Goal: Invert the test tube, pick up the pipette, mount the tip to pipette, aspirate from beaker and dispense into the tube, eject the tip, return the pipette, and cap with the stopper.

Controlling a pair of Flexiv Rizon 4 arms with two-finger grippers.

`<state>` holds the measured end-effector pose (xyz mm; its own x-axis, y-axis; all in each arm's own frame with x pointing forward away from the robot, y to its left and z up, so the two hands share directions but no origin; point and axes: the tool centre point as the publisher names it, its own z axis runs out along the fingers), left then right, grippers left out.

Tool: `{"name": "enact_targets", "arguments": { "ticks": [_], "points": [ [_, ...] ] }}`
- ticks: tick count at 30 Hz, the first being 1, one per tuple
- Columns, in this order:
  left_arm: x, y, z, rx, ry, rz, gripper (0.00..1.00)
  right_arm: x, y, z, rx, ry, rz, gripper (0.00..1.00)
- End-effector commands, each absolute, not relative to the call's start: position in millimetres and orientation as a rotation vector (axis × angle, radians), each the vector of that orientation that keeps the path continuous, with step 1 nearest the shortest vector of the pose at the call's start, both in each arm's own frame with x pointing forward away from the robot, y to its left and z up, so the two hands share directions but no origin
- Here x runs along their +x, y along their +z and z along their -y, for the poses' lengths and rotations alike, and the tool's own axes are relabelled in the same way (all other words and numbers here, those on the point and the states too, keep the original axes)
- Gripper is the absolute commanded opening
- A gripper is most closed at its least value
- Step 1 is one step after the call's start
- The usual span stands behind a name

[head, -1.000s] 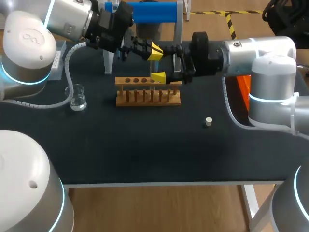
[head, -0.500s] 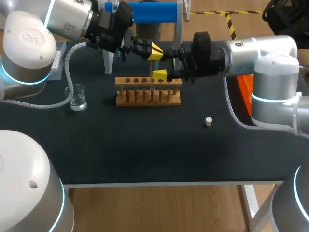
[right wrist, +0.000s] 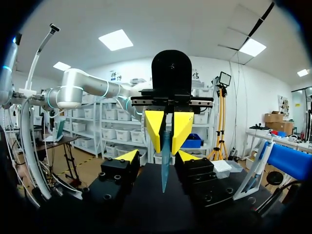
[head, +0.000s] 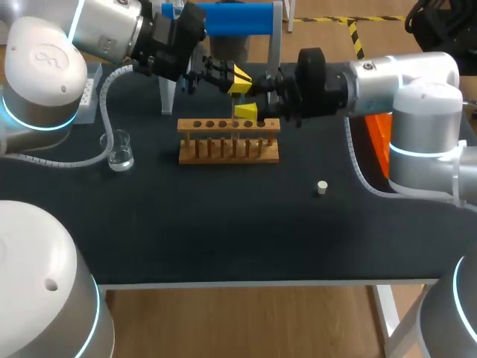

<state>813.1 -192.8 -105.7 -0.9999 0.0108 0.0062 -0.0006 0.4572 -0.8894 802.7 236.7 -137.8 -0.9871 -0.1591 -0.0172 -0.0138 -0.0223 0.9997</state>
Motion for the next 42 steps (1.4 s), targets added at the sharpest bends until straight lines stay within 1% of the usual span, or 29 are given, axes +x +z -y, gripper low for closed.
{"name": "enact_targets", "arguments": {
  "ticks": [1,8,14,15,23,24,25,34,42],
  "points": [
    [813,-106,193,-0.007,1.631,2.673,0.0,803,-138,-236,0.194,-2.164,2.12,0.42],
    [813,-106,193,-0.007,1.631,2.673,0.0,803,-138,-236,0.196,-2.16,2.122,0.31],
    [813,-106,193,-0.007,1.631,2.673,0.0,804,-138,-237,0.19,-2.154,2.124,0.03],
    [813,-106,193,-0.007,1.631,2.673,0.0,804,-138,-237,0.189,-2.154,2.124,0.0],
    [813,-106,193,-0.007,1.631,2.673,0.0,804,-138,-238,0.192,-2.156,2.124,0.0],
    [813,-106,193,-0.007,1.631,2.673,0.47,804,-138,-238,0.192,-2.155,2.124,0.0],
    [813,-106,193,-0.007,1.631,2.673,1.0,804,-138,-238,0.192,-2.155,2.126,0.0],
    [813,-106,193,-0.007,1.631,2.673,1.0,805,-146,-223,0.186,-2.146,2.136,0.0],
    [813,-106,193,-0.007,1.631,2.673,1.0,803,-163,-187,0.161,-2.125,2.168,0.0]
  ]
}}
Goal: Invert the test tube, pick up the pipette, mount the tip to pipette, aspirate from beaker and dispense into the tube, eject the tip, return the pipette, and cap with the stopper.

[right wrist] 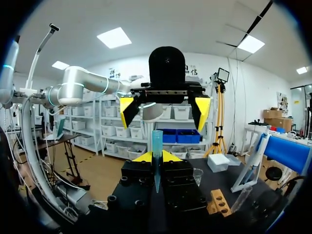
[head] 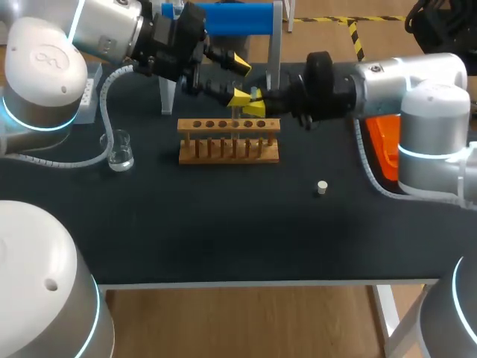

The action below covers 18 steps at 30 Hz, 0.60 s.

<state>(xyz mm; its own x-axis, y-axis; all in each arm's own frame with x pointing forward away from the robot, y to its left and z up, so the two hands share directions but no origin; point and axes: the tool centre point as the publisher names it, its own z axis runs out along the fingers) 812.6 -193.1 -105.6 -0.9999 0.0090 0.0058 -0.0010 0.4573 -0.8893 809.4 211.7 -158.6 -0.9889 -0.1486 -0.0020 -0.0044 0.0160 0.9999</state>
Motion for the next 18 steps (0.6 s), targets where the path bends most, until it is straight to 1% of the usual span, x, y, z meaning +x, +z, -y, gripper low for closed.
{"name": "enact_targets", "arguments": {
  "ticks": [1,18],
  "points": [
    [813,-106,193,-0.007,1.631,2.673,1.0,803,-166,-181,0.156,-2.121,2.173,0.0],
    [813,-106,193,-0.007,1.631,2.673,1.0,801,-196,-83,0.078,-2.134,2.236,0.0]
  ]
}}
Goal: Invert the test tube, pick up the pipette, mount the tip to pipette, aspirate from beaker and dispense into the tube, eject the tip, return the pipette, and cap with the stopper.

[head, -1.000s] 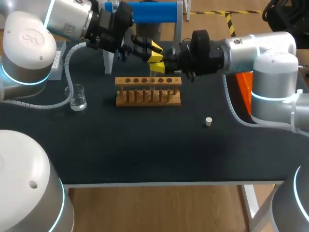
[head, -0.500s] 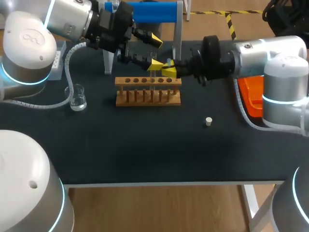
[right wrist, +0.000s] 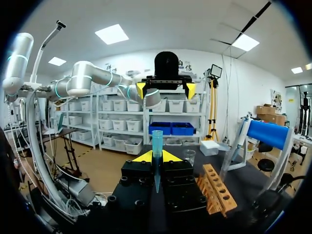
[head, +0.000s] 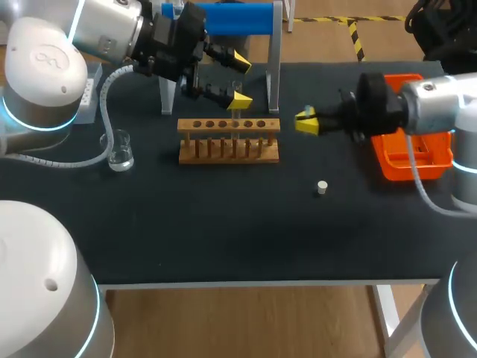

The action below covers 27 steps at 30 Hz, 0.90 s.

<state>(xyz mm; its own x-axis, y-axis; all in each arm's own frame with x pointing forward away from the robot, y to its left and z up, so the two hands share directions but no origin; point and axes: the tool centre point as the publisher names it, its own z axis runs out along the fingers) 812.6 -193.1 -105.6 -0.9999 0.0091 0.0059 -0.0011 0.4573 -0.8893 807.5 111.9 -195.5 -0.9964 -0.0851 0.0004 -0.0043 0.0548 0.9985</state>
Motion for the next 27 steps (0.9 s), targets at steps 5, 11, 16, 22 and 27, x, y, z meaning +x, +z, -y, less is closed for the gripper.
{"name": "enact_targets", "arguments": {
  "ticks": [5,11,16,22,27],
  "points": [
    [813,-106,193,-0.007,1.631,2.673,1.0,804,-202,-61,0.05,-2.156,2.228,0.0],
    [813,-106,193,-0.007,1.631,2.673,1.0,807,-210,-37,0.025,-2.172,2.222,0.0],
    [813,-106,193,-0.007,1.631,2.673,1.0,812,-220,-18,-0.01,-2.165,2.241,0.0],
    [813,-106,193,-0.007,1.631,2.673,1.0,813,-226,5,-0.041,-2.189,2.21,0.0],
    [813,-106,193,-0.007,1.631,2.673,1.0,811,-234,17,-0.038,-2.181,2.194,0.0]
  ]
}}
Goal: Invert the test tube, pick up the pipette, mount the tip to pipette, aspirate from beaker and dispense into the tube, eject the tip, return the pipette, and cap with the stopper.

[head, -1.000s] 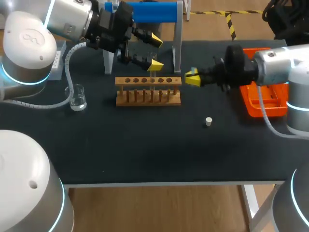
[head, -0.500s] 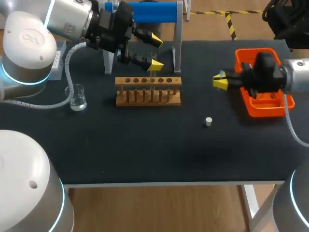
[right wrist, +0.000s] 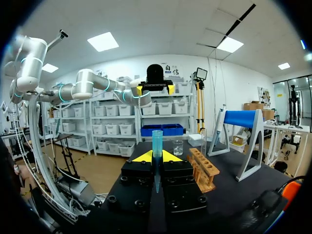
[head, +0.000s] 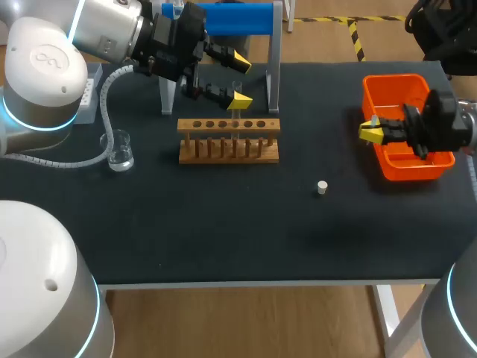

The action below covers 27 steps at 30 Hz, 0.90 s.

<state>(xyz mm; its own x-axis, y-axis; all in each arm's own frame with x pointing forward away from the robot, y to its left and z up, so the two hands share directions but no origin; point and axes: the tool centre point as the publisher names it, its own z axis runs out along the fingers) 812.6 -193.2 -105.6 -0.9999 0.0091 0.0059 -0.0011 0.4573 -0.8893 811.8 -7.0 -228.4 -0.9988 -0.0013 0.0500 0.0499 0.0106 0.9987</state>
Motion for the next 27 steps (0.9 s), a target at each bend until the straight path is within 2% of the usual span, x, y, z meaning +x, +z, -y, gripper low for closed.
{"name": "enact_targets", "arguments": {
  "ticks": [1,27],
  "points": [
    [813,-106,193,-0.007,1.631,2.673,1.0,811,-235,19,-0.032,-2.178,2.192,0.0],
    [813,-106,193,-0.007,1.631,2.673,1.0,802,-245,32,-0.042,-2.166,2.185,0.0]
  ]
}}
